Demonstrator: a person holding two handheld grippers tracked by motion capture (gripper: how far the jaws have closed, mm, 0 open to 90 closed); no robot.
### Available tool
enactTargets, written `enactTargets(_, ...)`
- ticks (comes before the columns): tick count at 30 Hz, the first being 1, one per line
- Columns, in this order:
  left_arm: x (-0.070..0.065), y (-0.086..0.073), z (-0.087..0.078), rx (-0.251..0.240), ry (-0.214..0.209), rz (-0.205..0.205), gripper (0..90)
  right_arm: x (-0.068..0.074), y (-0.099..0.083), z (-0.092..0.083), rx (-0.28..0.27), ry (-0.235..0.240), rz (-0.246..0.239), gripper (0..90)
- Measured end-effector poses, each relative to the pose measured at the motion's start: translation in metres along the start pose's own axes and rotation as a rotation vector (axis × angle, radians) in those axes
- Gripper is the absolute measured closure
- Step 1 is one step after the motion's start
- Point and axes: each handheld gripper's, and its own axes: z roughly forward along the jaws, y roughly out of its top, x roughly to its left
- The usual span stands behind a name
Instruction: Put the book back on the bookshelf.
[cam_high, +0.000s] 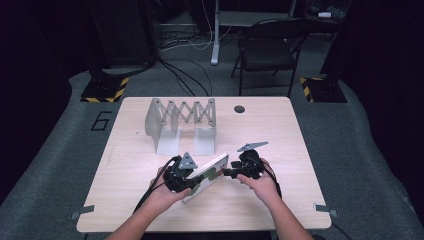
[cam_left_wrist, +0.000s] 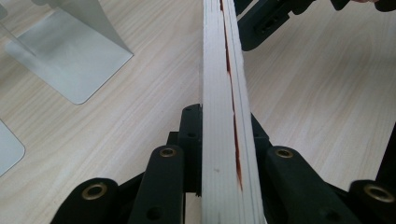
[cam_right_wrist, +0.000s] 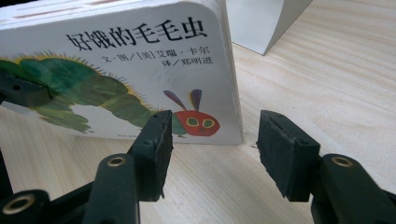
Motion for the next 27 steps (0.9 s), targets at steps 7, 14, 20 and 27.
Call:
enactTargets(7,0.001,0.002,-0.003,-0.018,-0.003,-0.010,75.8,0.000,0.000,-0.001,0.000,-0.002,-0.004,44.9)
enactTargets(14,0.003,0.004,-0.006,-0.029,0.008,-0.016,75.8,-0.001,0.001,-0.002,-0.007,-0.004,-0.007,44.8)
enactTargets(20,0.006,0.004,-0.009,-0.045,0.011,-0.033,75.8,-0.001,0.001,-0.004,-0.010,-0.004,0.005,44.7)
enactTargets(27,0.010,0.007,-0.016,-0.049,0.023,-0.042,75.8,-0.001,0.001,-0.004,-0.008,-0.005,0.004,44.7)
